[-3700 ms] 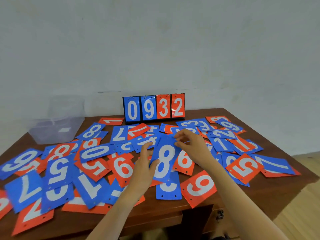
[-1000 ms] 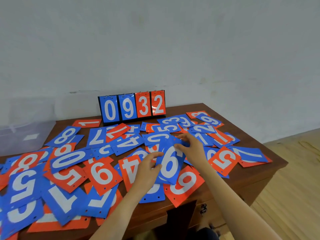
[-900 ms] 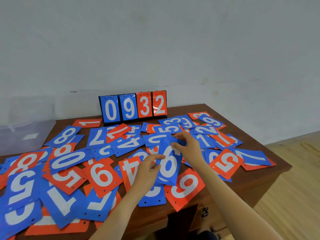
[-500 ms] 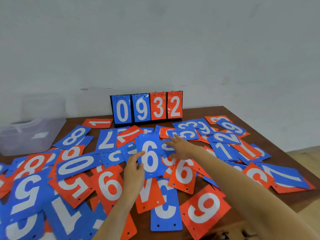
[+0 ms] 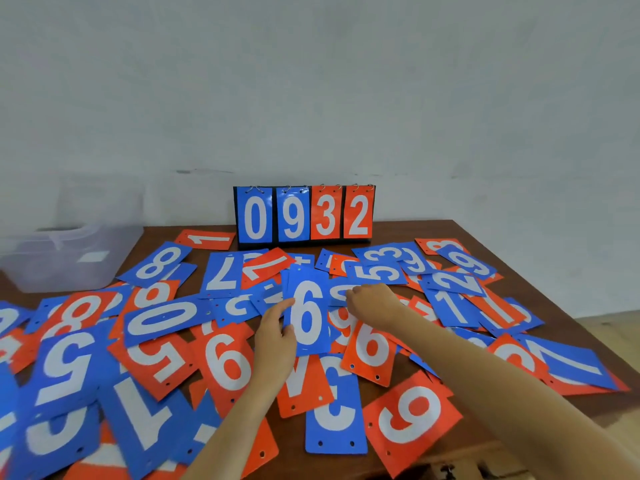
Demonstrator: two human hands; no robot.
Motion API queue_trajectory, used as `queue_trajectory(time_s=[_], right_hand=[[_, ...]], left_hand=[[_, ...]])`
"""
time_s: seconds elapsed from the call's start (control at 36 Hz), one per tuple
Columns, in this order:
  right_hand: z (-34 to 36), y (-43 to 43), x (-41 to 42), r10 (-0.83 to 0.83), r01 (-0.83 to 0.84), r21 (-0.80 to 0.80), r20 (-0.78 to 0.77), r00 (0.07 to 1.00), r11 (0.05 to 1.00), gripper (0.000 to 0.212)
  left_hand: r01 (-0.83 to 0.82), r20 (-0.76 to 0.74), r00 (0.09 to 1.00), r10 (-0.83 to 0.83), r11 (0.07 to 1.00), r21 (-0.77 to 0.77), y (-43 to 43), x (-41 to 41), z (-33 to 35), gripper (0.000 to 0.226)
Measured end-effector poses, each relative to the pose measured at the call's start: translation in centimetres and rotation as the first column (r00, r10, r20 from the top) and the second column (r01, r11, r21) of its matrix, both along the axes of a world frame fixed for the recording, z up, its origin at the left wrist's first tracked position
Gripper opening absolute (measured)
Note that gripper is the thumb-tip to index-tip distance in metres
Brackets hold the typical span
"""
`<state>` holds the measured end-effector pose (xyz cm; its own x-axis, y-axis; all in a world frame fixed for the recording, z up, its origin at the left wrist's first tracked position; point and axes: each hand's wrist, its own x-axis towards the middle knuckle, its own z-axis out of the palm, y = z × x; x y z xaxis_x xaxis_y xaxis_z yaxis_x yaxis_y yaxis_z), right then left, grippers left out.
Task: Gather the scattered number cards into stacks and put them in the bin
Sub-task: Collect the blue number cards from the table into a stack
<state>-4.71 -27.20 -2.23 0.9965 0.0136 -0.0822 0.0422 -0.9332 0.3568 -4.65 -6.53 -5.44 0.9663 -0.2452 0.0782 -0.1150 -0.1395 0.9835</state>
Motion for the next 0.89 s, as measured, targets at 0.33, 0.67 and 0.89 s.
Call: queue_trajectory(time_s=[0.33, 0.67, 0.89], right_hand=[[0.0, -0.9, 0.1, -0.175, 0.23, 0.334, -0.186, 0.967, 0.914, 0.069], [-1.0, -0.6, 1.4, -0.16, 0.167, 0.136, -0.067, 0.985, 0.976, 0.035], [3.9, 0.6, -3.0, -0.317, 0.188, 0.452, 0.228, 0.921, 0.872, 0.034]], left_hand=[[-0.031, -0.026, 0.999, 0.032, 0.999, 0.038, 0.7, -1.7, 0.5, 0.046], [-0.022, -0.039, 0.999, 0.027, 0.993, 0.119, 0.2, -0.7, 1.0, 0.046], [-0.035, -0.04, 0.999, 0.035, 0.999, 0.0, 0.4, -0.7, 0.7, 0.049]])
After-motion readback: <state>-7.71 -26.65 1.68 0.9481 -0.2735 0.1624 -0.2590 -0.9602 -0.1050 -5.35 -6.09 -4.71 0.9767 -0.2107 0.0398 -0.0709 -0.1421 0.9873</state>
